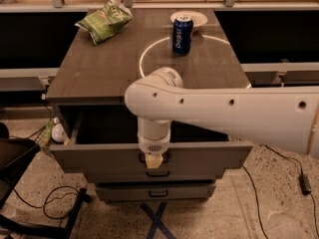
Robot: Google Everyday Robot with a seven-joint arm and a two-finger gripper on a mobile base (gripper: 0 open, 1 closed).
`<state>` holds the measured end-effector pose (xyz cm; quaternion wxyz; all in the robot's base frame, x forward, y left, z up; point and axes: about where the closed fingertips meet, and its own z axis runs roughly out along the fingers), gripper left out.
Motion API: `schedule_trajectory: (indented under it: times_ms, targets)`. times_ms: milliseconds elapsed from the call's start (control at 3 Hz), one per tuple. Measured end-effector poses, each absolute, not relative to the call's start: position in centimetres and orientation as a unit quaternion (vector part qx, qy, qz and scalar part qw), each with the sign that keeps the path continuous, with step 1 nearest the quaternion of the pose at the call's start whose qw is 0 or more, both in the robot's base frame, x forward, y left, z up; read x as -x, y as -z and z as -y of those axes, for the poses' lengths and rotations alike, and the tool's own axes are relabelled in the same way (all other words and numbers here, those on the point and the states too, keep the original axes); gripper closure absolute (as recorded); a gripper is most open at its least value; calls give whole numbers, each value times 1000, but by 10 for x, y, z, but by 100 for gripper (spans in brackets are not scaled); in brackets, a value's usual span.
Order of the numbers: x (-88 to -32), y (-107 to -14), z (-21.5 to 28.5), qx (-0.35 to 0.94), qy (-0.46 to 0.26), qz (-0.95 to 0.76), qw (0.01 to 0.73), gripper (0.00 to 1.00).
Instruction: Open top drawer
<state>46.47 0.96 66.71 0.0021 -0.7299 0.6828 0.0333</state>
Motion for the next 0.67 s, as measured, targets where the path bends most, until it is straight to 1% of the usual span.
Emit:
schedule_trajectory:
  times_ms: [333, 667]
  targets:
    - [-460, -681, 0, 725, -27, -688, 9, 100]
    - [-455, -724, 25, 713, -5, -701, 25, 100]
